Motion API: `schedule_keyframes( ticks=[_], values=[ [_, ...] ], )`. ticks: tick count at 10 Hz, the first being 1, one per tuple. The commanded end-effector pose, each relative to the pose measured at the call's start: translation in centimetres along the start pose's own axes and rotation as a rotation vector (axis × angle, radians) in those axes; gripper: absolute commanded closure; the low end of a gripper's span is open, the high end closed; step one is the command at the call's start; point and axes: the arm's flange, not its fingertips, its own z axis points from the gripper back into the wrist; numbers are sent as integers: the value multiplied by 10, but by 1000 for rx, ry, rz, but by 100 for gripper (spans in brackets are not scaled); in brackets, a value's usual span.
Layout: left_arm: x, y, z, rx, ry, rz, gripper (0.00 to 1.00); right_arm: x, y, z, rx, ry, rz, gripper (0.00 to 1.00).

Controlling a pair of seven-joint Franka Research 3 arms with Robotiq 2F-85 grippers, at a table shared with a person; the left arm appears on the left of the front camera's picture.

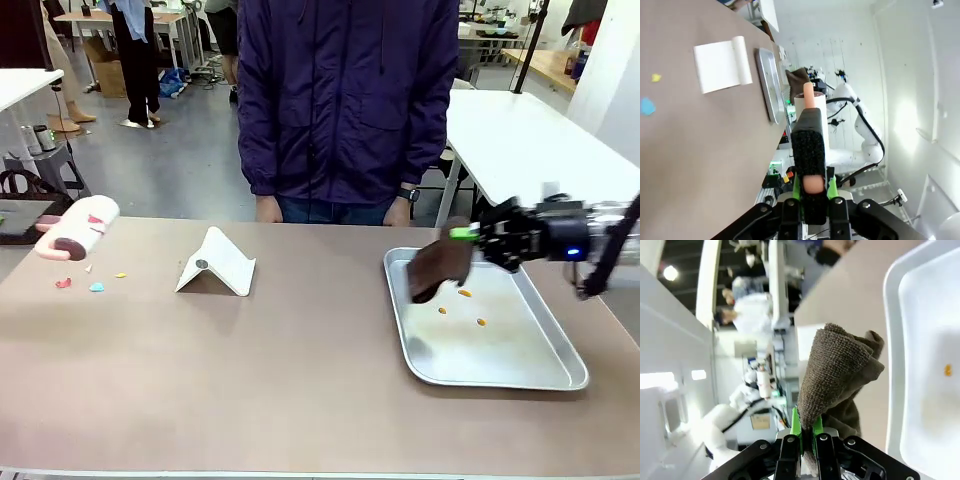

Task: Clean the surface of the table.
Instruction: Hold the Lint Roller with your left hand and the towel with your right hand.

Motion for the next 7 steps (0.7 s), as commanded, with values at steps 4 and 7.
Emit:
schedule_keyframes(
  ticks=[4,7],
  values=[
    [-5,10,69,-95,-227,126,100,-48,-51,106,-40,-80,-54,100],
    [-8,38,68,-57,-198,126,100,15,-50,119,-48,-118,-66,100]
  ],
)
